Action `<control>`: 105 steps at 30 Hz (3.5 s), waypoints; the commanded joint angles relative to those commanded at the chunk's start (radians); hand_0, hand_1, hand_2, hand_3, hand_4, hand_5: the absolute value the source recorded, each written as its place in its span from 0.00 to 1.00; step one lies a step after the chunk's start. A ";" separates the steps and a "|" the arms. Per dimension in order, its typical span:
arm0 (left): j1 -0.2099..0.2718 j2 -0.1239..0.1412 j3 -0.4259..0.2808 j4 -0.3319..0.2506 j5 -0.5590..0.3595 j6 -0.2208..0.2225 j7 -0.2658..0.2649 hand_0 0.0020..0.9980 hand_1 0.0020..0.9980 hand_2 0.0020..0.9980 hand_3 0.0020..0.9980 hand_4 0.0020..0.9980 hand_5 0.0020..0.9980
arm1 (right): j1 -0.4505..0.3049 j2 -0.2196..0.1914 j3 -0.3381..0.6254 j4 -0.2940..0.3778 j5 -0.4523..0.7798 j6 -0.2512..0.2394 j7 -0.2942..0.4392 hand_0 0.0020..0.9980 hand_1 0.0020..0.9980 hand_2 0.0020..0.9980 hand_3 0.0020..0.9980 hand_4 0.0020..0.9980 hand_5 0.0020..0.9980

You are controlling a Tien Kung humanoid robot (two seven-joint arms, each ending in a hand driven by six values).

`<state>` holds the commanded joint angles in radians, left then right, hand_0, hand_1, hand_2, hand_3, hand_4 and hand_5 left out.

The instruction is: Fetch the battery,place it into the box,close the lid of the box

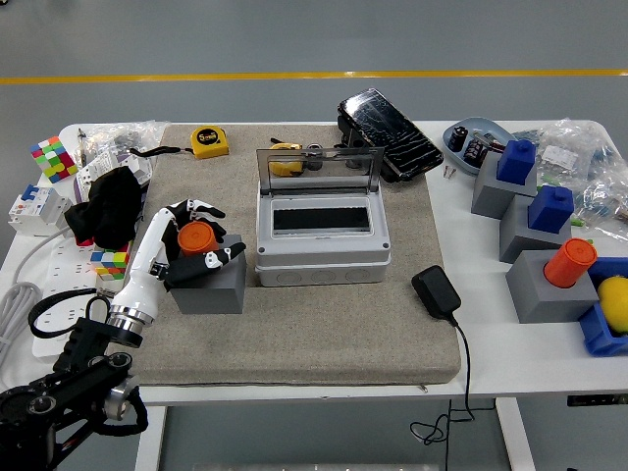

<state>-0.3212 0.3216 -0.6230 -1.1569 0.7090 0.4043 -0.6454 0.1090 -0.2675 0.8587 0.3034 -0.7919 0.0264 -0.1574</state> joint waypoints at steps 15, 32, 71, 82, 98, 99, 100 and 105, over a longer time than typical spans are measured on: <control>-0.070 -0.004 0.084 0.000 -0.084 0.021 0.000 0.03 0.00 0.07 0.12 0.86 0.00 | 0.000 0.000 0.005 -0.001 0.003 0.001 0.000 0.68 0.68 0.71 0.56 0.91 0.52; -0.126 0.058 -0.022 -0.201 0.351 -0.011 0.150 0.03 0.00 0.07 0.12 0.90 0.00 | 0.000 -0.001 0.015 -0.002 0.003 0.000 0.001 0.68 0.68 0.71 0.56 0.92 0.52; -0.623 -0.182 0.359 0.022 0.951 -0.180 0.833 0.03 0.03 0.13 0.19 1.00 0.16 | 0.007 -0.013 -0.039 0.005 0.015 -0.002 0.000 0.68 0.68 0.71 0.56 0.92 0.52; -0.626 -0.177 0.369 0.052 1.063 -0.143 0.781 0.21 0.31 0.30 0.38 1.00 0.27 | 0.005 -0.013 -0.041 0.013 0.010 -0.003 0.000 0.68 0.68 0.71 0.56 0.92 0.52; -0.615 -0.163 0.368 0.069 1.075 -0.140 0.771 0.53 0.65 0.66 0.73 1.00 0.39 | -0.001 -0.014 -0.044 0.017 0.007 -0.003 0.000 0.68 0.68 0.71 0.56 0.92 0.52; -0.614 -0.160 0.366 0.065 1.075 -0.141 0.771 0.53 0.65 0.66 0.73 1.00 0.39 | -0.002 -0.014 -0.043 0.017 0.007 -0.003 -0.001 0.68 0.68 0.71 0.56 0.92 0.52; -0.613 -0.157 0.362 0.057 1.075 -0.142 0.773 0.53 0.65 0.66 0.73 1.00 0.39 | -0.002 -0.014 -0.042 0.017 0.007 -0.003 0.000 0.68 0.68 0.71 0.56 0.92 0.52; -0.604 -0.142 0.328 0.017 1.080 -0.155 0.785 0.51 0.65 0.66 0.72 1.00 0.41 | -0.004 -0.013 -0.034 0.015 0.005 -0.003 -0.001 0.68 0.68 0.71 0.56 0.92 0.52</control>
<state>-0.9248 0.1799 -0.2950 -1.1399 1.7894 0.2491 0.1397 0.1046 -0.2803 0.8249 0.3188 -0.7871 0.0239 -0.1583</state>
